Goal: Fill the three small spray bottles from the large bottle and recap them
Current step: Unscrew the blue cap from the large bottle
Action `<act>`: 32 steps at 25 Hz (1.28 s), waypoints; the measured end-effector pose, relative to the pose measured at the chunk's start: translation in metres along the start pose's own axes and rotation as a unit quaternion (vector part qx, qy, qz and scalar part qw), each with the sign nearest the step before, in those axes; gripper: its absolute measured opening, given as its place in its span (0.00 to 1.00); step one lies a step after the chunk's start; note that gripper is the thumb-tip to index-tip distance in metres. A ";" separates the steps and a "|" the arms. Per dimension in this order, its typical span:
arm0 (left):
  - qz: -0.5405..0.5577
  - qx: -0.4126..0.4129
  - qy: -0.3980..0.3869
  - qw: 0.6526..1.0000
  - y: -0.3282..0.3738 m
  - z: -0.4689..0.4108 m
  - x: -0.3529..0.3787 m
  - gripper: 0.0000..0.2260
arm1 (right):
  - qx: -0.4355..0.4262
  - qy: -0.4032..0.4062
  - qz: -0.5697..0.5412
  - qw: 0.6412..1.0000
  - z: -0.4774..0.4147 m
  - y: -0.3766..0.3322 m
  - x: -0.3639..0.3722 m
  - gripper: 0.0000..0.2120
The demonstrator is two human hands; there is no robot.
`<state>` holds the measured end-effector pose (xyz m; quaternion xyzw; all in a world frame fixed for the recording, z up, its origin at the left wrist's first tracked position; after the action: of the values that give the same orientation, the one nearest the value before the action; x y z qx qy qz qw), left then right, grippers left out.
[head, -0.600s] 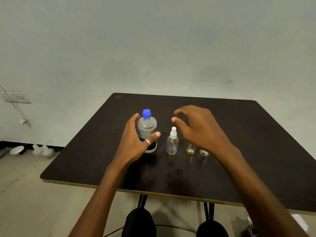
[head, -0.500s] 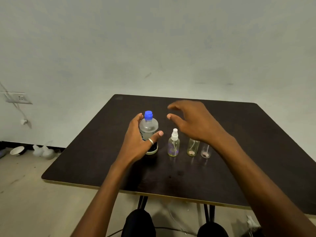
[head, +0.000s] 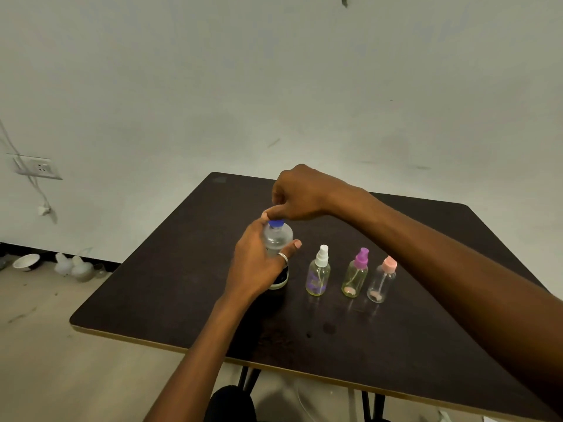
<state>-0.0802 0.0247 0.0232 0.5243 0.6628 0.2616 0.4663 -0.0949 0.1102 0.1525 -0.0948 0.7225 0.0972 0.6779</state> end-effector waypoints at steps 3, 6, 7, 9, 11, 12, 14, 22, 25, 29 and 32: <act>-0.007 0.015 0.011 1.000 -0.001 0.000 -0.002 0.25 | 0.030 0.005 0.009 0.999 -0.005 -0.005 0.002 0.21; -0.001 0.029 0.014 0.999 0.000 0.001 -0.002 0.24 | 0.050 0.001 0.031 0.998 -0.007 -0.008 0.006 0.20; 0.000 0.035 0.015 0.999 0.001 0.001 -0.002 0.24 | 0.051 0.000 0.039 0.998 -0.008 -0.009 0.008 0.19; 0.000 0.043 0.019 0.999 0.000 0.001 -0.003 0.25 | 0.042 0.003 0.045 0.998 -0.009 -0.010 0.011 0.19; -0.002 0.044 0.024 0.999 -0.001 0.001 -0.003 0.25 | 0.021 0.000 0.038 0.999 -0.009 -0.011 0.012 0.16; -0.006 0.047 0.026 0.999 -0.001 0.001 -0.003 0.25 | 0.011 -0.006 0.027 1.000 -0.009 -0.010 0.013 0.12; -0.017 0.052 0.025 0.998 -0.002 0.000 -0.002 0.24 | -0.014 -0.023 -0.008 1.000 -0.006 -0.009 0.013 0.07; -0.009 0.049 0.019 0.999 -0.002 0.000 -0.002 0.21 | -0.051 -0.072 -0.022 0.996 0.001 -0.015 0.021 0.13; -0.009 0.056 0.018 0.998 0.001 -0.001 -0.002 0.22 | -0.002 -0.049 -0.033 0.998 -0.002 -0.004 0.012 0.19; 0.002 0.064 0.024 0.998 0.001 0.001 -0.004 0.20 | 0.067 0.038 0.008 0.997 -0.003 -0.006 0.003 0.25; 0.010 0.078 0.014 0.997 0.003 0.001 -0.003 0.21 | 0.061 0.037 0.044 0.996 -0.003 -0.018 0.008 0.22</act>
<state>-0.0778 0.0223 0.0261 0.5621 0.6824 0.2214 0.4115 -0.0932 0.0923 0.1443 -0.0247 0.7550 0.0789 0.6505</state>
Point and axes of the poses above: each hand's wrist, its own z-axis away from the middle knuckle, its own x-axis out of the palm, y = z × x, the point moved 7 cm from there along -z, towards the middle knuckle, and after that the axes turned 7 degrees about x, right-handed, at the moved point
